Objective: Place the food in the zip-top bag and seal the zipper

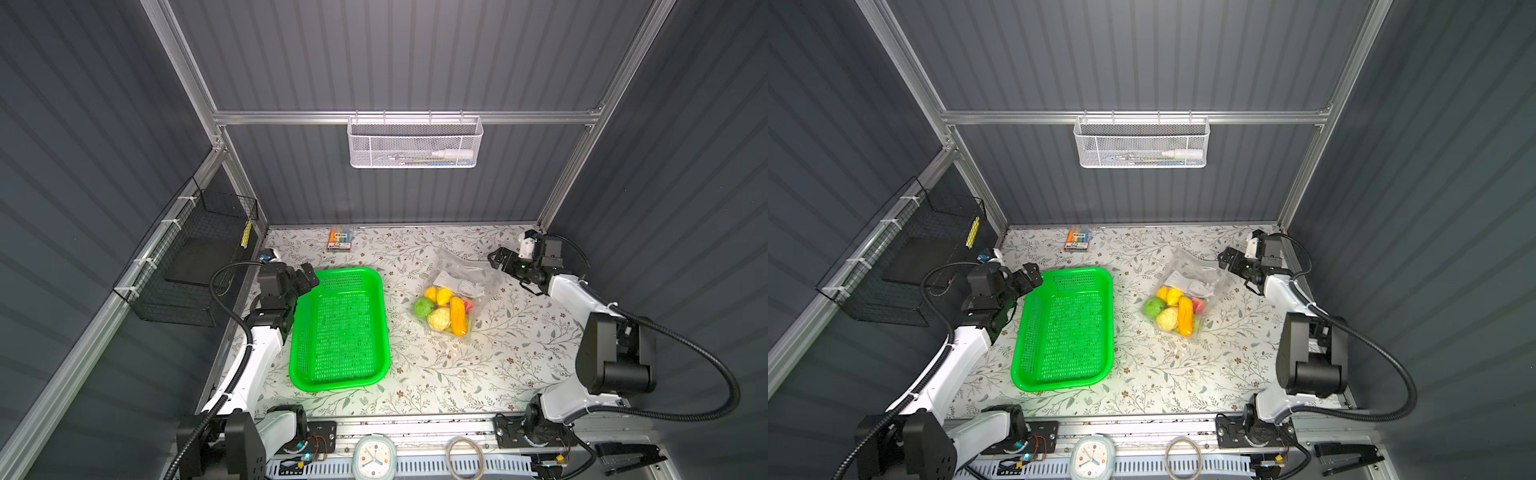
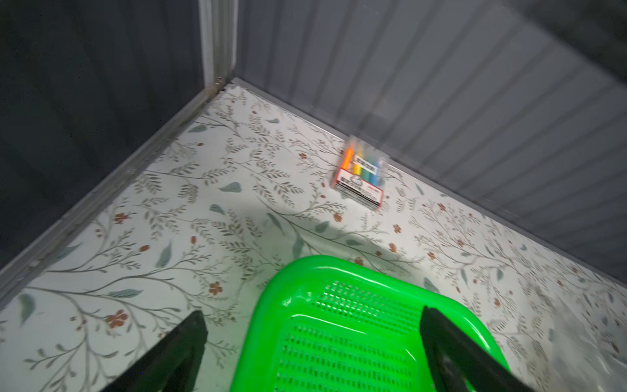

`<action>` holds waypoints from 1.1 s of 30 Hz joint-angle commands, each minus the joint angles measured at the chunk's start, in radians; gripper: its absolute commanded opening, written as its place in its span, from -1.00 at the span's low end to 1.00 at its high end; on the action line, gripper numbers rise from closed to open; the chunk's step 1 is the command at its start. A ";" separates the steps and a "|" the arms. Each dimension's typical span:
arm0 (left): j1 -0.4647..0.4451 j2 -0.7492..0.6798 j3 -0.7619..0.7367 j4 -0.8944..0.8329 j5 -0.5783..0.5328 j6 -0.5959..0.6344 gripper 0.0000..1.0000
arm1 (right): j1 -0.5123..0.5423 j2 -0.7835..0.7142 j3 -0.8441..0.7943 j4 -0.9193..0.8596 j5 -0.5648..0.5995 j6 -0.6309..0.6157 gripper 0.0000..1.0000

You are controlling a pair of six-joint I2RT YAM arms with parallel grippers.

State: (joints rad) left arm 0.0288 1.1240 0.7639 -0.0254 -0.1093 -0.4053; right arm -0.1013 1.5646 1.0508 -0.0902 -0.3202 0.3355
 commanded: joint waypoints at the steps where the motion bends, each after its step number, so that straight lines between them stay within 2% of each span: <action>1: 0.068 0.006 -0.041 0.067 -0.020 0.009 1.00 | 0.000 -0.100 -0.073 -0.022 0.140 -0.063 0.98; 6: 0.111 0.043 -0.125 0.176 -0.143 0.017 0.99 | 0.000 -0.212 -0.252 0.081 0.262 -0.085 0.98; 9: 0.111 0.074 -0.183 0.266 -0.199 0.052 0.99 | 0.001 -0.239 -0.382 0.238 0.284 -0.111 0.98; 13: 0.111 0.130 -0.219 0.345 -0.230 0.097 0.99 | 0.002 -0.215 -0.464 0.380 0.303 -0.128 0.98; 17: 0.111 0.197 -0.255 0.460 -0.207 0.145 0.99 | 0.010 -0.169 -0.495 0.520 0.288 -0.155 0.98; 20: 0.109 0.245 -0.296 0.584 -0.173 0.175 0.99 | 0.040 -0.145 -0.494 0.580 0.354 -0.244 0.98; 22: 0.109 0.278 -0.320 0.674 -0.147 0.192 0.99 | 0.042 -0.137 -0.530 0.687 0.367 -0.267 0.98; 26: 0.100 0.348 -0.304 0.726 -0.057 0.200 0.99 | 0.049 -0.134 -0.581 0.776 0.380 -0.274 0.98; 29: 0.064 0.401 -0.293 0.760 -0.024 0.246 0.99 | 0.052 -0.146 -0.613 0.818 0.373 -0.277 0.98; 33: -0.041 0.442 -0.339 0.894 -0.062 0.362 0.99 | 0.051 -0.125 -0.721 1.020 0.402 -0.264 0.98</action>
State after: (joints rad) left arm 0.0494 1.5200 0.4725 0.8162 -0.1860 -0.1608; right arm -0.0559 1.4281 0.3920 0.7406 0.0383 0.0776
